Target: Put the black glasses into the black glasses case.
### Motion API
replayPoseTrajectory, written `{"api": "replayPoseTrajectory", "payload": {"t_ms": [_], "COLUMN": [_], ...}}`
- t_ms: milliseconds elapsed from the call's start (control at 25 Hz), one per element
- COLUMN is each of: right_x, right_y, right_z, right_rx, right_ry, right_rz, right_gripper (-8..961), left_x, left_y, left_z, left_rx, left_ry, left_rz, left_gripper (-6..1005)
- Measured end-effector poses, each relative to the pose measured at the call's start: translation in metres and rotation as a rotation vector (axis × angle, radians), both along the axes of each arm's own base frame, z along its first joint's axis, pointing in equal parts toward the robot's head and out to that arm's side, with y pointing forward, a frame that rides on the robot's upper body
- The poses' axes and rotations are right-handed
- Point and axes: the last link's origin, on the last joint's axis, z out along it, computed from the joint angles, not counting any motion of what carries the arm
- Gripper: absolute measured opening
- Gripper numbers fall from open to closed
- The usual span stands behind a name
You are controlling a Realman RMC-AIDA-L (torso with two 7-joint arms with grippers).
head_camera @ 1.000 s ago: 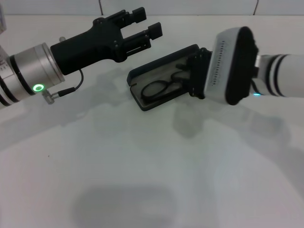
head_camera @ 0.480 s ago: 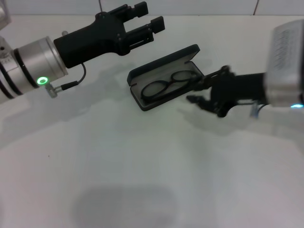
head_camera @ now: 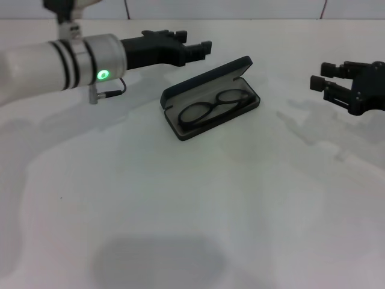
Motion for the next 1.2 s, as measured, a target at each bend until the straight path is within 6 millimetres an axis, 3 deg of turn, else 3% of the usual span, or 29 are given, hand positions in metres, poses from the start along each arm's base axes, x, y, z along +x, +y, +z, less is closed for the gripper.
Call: {"api": "replayPoseTrajectory", "payload": {"t_ms": [160, 360, 920, 1080, 1200], "right_x": [0.008, 0.017, 0.017, 0.016, 0.013], "right_y": [-0.004, -0.009, -0.008, -0.007, -0.010], "right_z": [-0.006, -0.009, -0.013, -0.014, -0.015], "right_rx": [0.016, 0.020, 0.022, 0.023, 0.011], "right_ry": [-0.018, -0.026, -0.033, -0.037, -0.029], "right_rz": [-0.026, -0.038, -0.038, -0.031, 0.003], "right_gripper": [363, 607, 614, 616, 618], "left_x": [0.006, 0.014, 0.007, 0.004, 0.010], "left_y": [0.011, 0.016, -0.026, -0.032, -0.037], "left_z": [-0.009, -0.016, -0.054, -0.056, -0.046], "left_rx": [-0.006, -0.008, -0.160, -0.158, -0.125], "left_ry": [0.104, 0.139, 0.200, 0.193, 0.105], "left_rz": [0.025, 0.023, -0.091, -0.104, -0.156], "left_gripper": [707, 707, 706, 705, 704]}}
